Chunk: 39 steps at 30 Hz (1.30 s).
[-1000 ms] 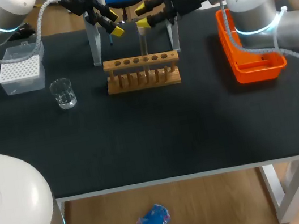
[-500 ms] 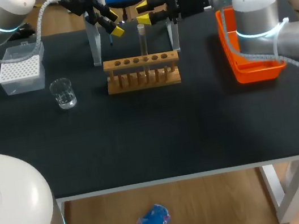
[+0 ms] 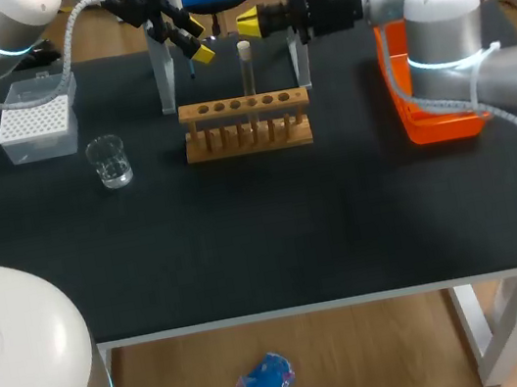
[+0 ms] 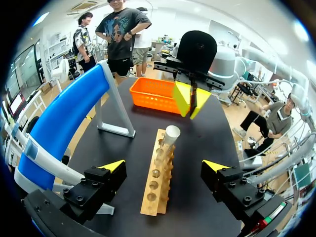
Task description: Invert the test tube, pick up the pipette, mount the tip to pipette, aspirate from beaker and dispense into the tube, eject the tip, return the pipette, and cap with the stopper.
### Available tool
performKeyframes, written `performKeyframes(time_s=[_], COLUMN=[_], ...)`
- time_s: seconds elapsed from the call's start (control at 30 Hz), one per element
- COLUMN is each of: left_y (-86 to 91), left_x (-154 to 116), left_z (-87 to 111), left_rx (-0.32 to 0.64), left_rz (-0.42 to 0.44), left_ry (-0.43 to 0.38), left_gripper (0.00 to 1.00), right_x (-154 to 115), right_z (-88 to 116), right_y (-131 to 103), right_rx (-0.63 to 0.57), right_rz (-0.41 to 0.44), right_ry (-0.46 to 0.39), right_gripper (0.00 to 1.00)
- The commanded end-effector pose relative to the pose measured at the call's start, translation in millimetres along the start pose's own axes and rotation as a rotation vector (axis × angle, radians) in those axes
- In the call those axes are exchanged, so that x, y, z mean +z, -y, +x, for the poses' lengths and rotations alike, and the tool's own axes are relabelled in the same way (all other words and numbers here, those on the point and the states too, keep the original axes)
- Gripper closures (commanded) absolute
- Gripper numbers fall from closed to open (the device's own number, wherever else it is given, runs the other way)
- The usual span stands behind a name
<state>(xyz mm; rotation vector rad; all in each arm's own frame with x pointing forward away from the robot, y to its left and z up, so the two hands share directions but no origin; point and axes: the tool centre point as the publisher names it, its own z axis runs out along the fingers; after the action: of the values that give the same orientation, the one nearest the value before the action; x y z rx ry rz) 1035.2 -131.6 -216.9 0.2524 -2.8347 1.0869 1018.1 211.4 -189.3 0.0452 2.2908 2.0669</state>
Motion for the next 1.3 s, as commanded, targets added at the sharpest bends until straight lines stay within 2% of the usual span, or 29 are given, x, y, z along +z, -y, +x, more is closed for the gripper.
performKeyframes(time_s=[0.03,0.3,0.77,1.3], left_y=[0.6,0.6,0.6,0.6], left_x=[-1.4,-1.4,-1.4,-1.4], left_z=[-0.4,-0.4,-0.4,-0.4], left_rx=[-0.001,-0.001,-0.001,-0.001], left_rz=[-0.005,-0.005,-0.005,-0.005], left_ry=[-0.004,-0.004,-0.004,-0.004], left_gripper=[0.00,0.00,0.00,0.00], right_x=[3.7,6.7,11.0,12.7], right_z=[-3.9,-9.3,-12.7,-11.1], right_y=[4.9,10.5,22.9,31.4], right_rx=[0.012,0.042,0.045,0.046], right_rz=[-0.015,-0.043,-0.023,-0.044], right_ry=[0.001,-0.008,-0.006,-0.010], right_gripper=[1.00,1.00,1.00,1.00])
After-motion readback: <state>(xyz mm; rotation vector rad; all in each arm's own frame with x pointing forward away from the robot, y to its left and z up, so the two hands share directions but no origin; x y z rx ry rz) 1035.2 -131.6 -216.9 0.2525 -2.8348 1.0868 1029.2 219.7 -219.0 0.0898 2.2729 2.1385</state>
